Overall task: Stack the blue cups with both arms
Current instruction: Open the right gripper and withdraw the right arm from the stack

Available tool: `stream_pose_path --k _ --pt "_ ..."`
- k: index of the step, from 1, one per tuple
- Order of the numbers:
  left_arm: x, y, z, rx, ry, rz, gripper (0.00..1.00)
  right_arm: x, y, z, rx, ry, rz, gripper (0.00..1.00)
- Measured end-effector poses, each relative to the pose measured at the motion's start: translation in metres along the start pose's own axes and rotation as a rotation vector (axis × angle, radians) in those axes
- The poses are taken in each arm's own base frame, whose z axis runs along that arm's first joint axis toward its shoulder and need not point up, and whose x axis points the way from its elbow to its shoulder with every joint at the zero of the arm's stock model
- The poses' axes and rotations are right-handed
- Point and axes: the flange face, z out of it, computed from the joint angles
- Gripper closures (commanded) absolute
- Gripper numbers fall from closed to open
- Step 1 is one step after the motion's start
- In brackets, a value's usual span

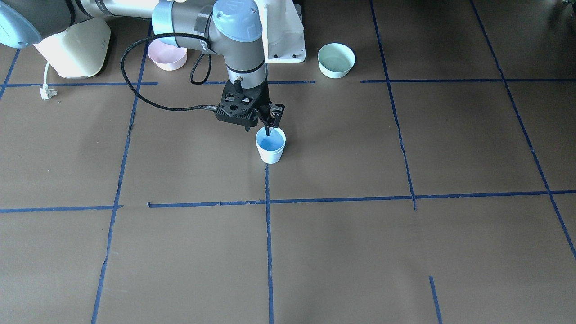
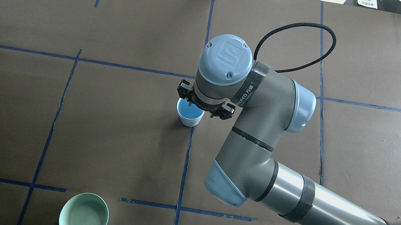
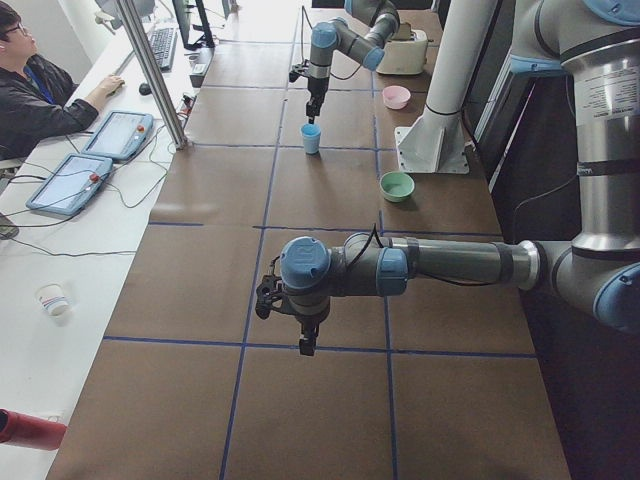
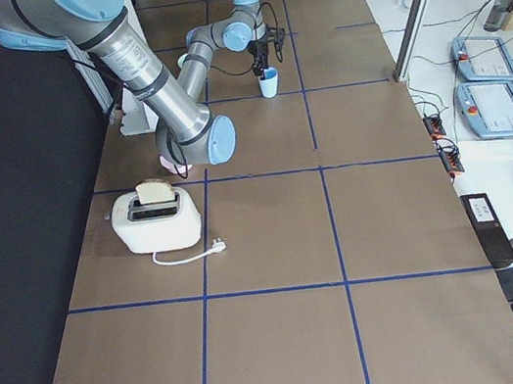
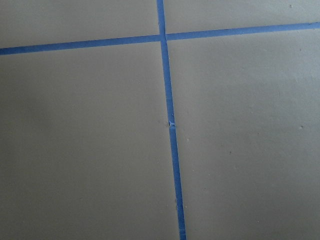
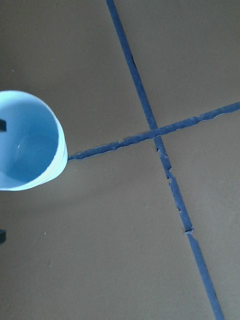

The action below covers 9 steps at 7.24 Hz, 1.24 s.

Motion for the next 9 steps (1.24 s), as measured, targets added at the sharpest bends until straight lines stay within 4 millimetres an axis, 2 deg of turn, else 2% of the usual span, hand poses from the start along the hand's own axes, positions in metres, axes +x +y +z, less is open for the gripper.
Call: stream_pose_path --k 1,2,3,4,5,6,7,8,9 --pt "-0.001 0.000 0.000 -0.001 -0.003 0.001 0.00 0.006 -0.016 -0.005 -0.007 -0.001 -0.020 0.00" --pt "-0.002 0.000 0.001 -0.002 -0.007 0.001 0.00 0.024 -0.046 -0.010 -0.035 0.005 -0.055 0.00" --pt "-0.002 -0.001 0.001 -0.004 -0.010 0.001 0.00 0.058 -0.090 -0.016 -0.072 0.014 -0.104 0.00" --pt "-0.002 -0.002 0.001 -0.004 -0.014 -0.001 0.00 0.108 -0.140 -0.025 -0.098 0.019 -0.170 0.00" --pt "-0.002 -0.003 0.000 -0.004 -0.016 -0.002 0.00 0.170 -0.188 -0.037 -0.113 0.023 -0.249 0.00" --pt "-0.001 -0.003 0.000 -0.004 -0.016 -0.002 0.00 0.245 -0.230 -0.049 -0.128 0.025 -0.327 0.00" --pt "0.000 -0.005 -0.001 -0.001 -0.017 0.002 0.00 0.322 -0.260 -0.062 -0.139 0.024 -0.396 0.00" --pt "0.001 -0.006 -0.002 0.002 -0.018 0.006 0.00 0.399 -0.279 -0.076 -0.141 0.026 -0.455 0.00" --pt "0.002 -0.007 -0.004 0.004 -0.019 0.010 0.00 0.477 -0.289 -0.089 -0.140 0.032 -0.518 0.00"
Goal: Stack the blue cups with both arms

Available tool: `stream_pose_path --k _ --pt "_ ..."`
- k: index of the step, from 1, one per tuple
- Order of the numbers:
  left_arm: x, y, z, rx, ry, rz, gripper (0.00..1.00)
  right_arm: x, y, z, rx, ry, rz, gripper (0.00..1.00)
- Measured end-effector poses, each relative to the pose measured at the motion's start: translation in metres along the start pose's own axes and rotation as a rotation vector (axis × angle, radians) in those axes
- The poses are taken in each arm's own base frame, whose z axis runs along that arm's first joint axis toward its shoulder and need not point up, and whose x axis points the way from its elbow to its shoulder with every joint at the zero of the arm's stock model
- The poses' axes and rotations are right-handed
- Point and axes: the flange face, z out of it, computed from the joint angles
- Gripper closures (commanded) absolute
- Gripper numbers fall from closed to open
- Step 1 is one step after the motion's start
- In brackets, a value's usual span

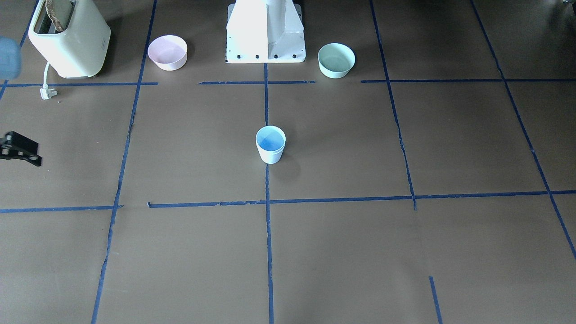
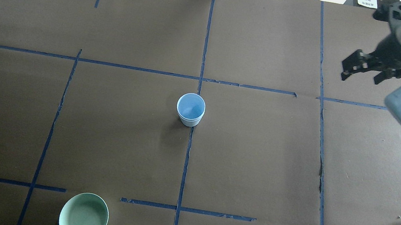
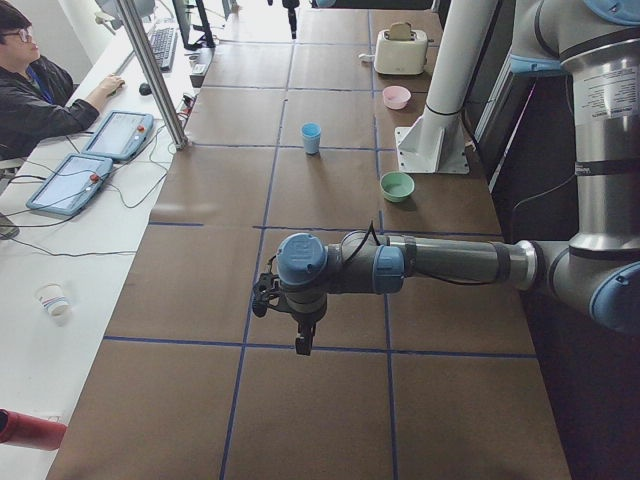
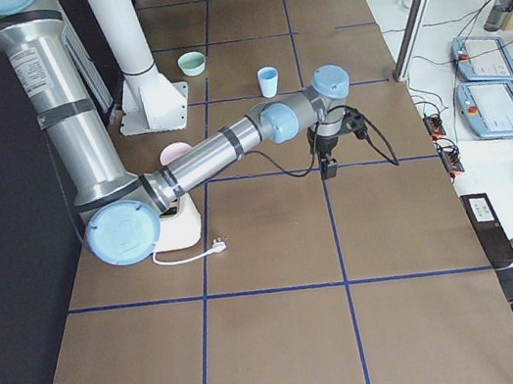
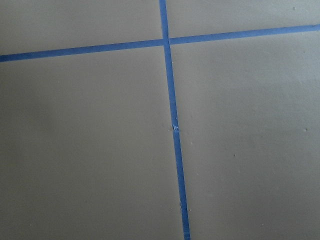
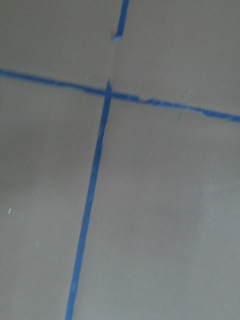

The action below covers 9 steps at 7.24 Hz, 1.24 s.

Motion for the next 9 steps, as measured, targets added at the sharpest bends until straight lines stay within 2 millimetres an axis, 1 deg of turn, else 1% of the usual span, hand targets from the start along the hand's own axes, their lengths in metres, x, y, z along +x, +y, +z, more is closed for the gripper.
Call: stream_pose_path --k 1,2,3,4,5,6,7,9 --pt "0.001 -0.001 -0.001 0.002 -0.001 0.003 0.00 0.063 0.038 -0.009 0.003 0.013 -0.050 0.00" --pt "0.002 -0.002 -0.002 0.004 -0.001 0.006 0.00 0.113 0.078 -0.015 0.004 0.023 -0.070 0.01" --pt "0.002 -0.002 -0.002 0.005 0.000 0.008 0.00 0.150 0.116 -0.015 -0.004 0.027 -0.066 0.01" --pt "0.002 -0.002 -0.002 0.004 0.000 0.007 0.00 0.179 0.153 -0.011 -0.017 0.028 -0.034 0.00" --pt "0.000 -0.001 0.000 -0.001 0.001 0.000 0.00 0.196 0.180 -0.006 -0.029 0.027 0.001 0.00" --pt "-0.003 0.000 0.004 -0.008 0.005 -0.007 0.00 0.204 0.195 -0.004 -0.037 0.027 0.026 0.00" --pt "-0.005 0.001 0.006 -0.011 0.007 -0.010 0.00 0.208 0.200 -0.002 -0.042 0.028 0.041 0.00" --pt "-0.008 0.006 0.009 -0.020 0.002 -0.015 0.00 0.210 0.203 0.001 -0.047 0.026 0.052 0.00"
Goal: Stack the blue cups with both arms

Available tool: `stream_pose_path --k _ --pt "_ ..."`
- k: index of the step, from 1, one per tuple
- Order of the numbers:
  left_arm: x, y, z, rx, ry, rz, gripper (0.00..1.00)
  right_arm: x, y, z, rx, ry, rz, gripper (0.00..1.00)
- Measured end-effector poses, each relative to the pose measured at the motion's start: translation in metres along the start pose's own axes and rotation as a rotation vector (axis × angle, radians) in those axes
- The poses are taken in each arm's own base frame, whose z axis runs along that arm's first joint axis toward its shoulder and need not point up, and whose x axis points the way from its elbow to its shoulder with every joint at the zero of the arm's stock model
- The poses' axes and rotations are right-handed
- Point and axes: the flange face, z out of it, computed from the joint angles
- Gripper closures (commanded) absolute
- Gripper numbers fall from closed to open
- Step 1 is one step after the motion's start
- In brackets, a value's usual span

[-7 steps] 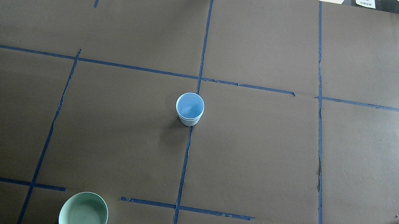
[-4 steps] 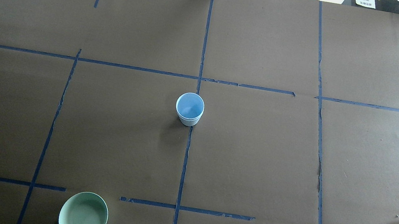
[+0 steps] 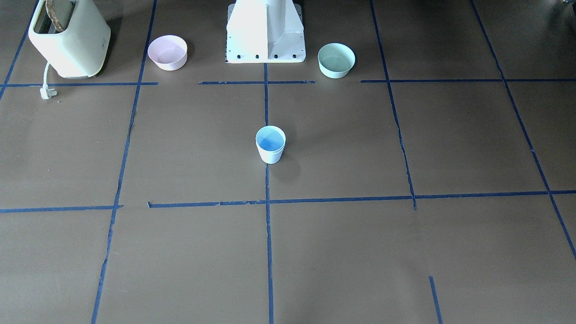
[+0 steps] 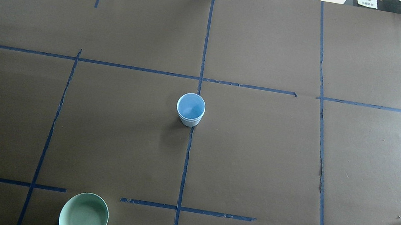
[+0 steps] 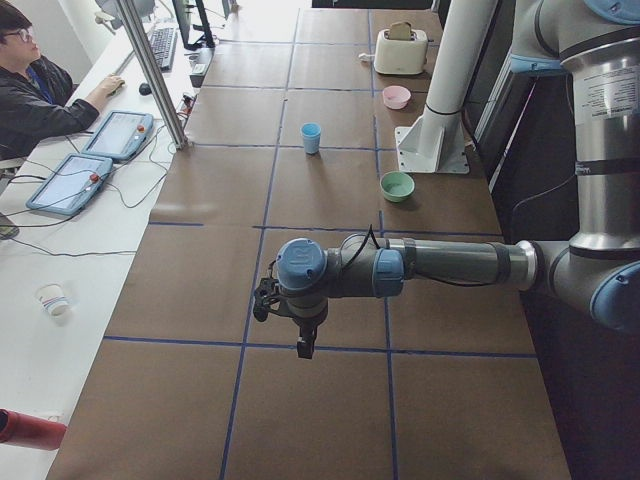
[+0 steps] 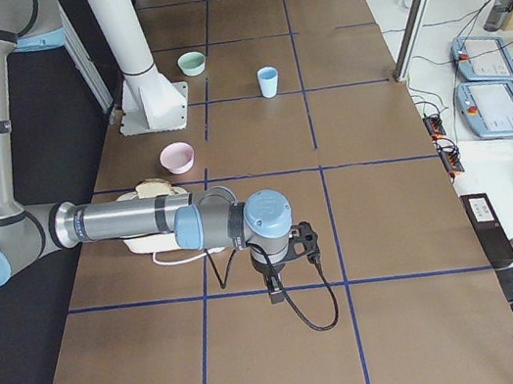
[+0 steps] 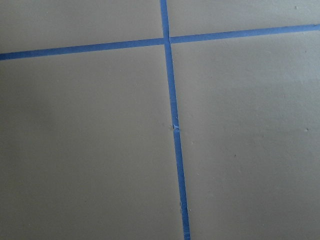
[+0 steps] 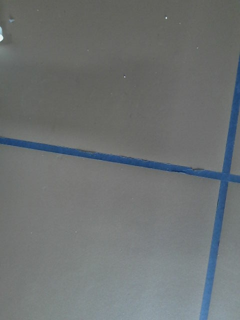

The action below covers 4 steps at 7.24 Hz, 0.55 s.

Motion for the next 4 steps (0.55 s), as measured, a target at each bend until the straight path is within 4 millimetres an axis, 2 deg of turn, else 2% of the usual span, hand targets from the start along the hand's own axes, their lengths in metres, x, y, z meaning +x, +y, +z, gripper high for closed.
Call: stream_pose_path --k 4 --pt "-0.0071 0.0020 0.0010 -0.015 -0.076 0.001 0.00 0.0000 0.0007 0.0002 0.000 -0.002 0.001 0.00"
